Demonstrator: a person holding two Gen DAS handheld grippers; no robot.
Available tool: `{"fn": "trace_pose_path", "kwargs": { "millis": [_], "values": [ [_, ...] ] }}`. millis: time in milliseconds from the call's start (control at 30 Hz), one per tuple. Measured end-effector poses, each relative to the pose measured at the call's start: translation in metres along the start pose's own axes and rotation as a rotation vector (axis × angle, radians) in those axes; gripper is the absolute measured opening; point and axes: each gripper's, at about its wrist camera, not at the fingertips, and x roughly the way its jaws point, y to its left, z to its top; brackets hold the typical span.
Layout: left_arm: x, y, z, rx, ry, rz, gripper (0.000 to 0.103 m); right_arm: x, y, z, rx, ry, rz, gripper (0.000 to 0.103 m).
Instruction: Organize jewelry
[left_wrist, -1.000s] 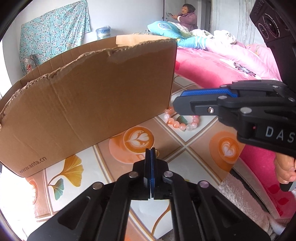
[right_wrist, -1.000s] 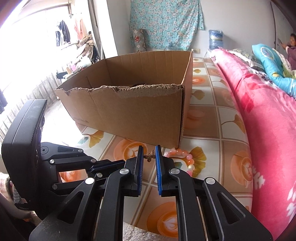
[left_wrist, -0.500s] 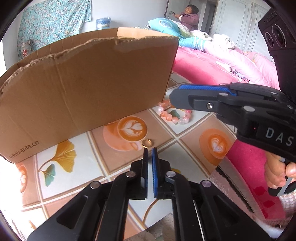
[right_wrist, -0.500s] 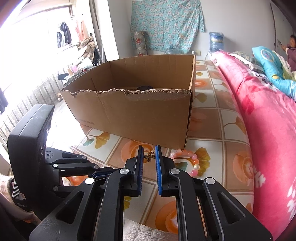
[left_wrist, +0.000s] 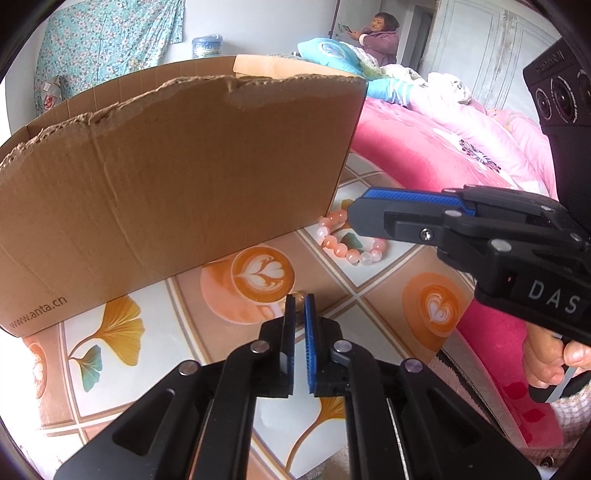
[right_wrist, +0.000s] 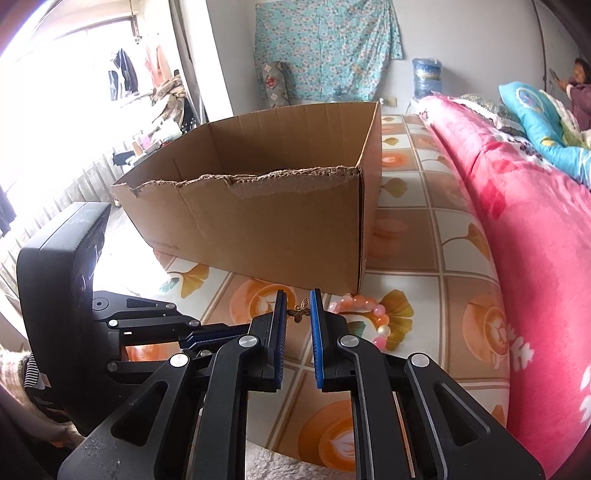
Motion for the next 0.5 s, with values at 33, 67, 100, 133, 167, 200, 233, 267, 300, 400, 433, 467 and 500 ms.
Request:
{"fn": "trace_pose_path", "kwargs": {
  "millis": [33,67,100,133,167,200,233,267,300,400,433,467,500],
  "values": [
    [0.0000,0.0003,0.0002,0.000,0.002,-0.001,0.005,0.0006,-0.0006,-0.0001,0.002,0.000,0.002,0.011],
    [-0.0003,0.0007,0.0006,0.002,0.004,-0.002,0.005,0.0007,-0.0014,-0.0001,0.003,0.000,0.003,0.011],
    [-0.0006,0.0005,0.0009,0.006,0.007,-0.003,0.007,0.0005,-0.0021,-0.0001,0.004,0.000,0.005,0.011],
    [-0.0012,0.0001,0.0015,0.010,0.008,-0.001,0.010,0.0005,-0.0024,-0.0001,0.005,-0.001,0.006,0.011],
    [-0.0024,-0.0007,0.0015,0.017,0.006,0.004,0.018,0.0008,-0.0031,0.0001,0.006,-0.002,0.006,0.011],
    [-0.0033,-0.0015,0.0021,0.023,0.004,0.007,0.025,0.0008,-0.0033,0.0002,0.007,-0.002,0.007,0.011],
    [-0.0041,-0.0021,0.0023,0.029,0.000,0.010,0.028,0.0010,-0.0035,0.0003,0.007,-0.002,0.008,0.011],
    [-0.0049,-0.0032,0.0023,0.037,-0.006,0.015,0.028,0.0012,-0.0034,0.0003,0.007,-0.001,0.008,0.011],
    [-0.0045,-0.0038,0.0027,0.041,-0.005,0.018,0.028,0.0016,-0.0039,0.0005,0.006,0.000,0.008,0.011],
    [-0.0012,-0.0053,0.0050,0.036,-0.002,0.028,0.028,0.0021,-0.0044,0.0008,0.007,0.000,0.010,0.011],
    [-0.0005,-0.0052,0.0052,0.036,-0.002,0.031,0.028,0.0021,-0.0045,0.0009,0.008,0.000,0.011,0.011],
    [-0.0001,-0.0061,0.0054,0.040,-0.004,0.038,0.028,0.0022,-0.0045,0.0008,0.008,0.000,0.011,0.011],
    [0.0017,-0.0083,0.0057,0.049,-0.005,0.052,0.027,0.0023,-0.0045,0.0008,0.009,0.000,0.011,0.011]
  ]
}}
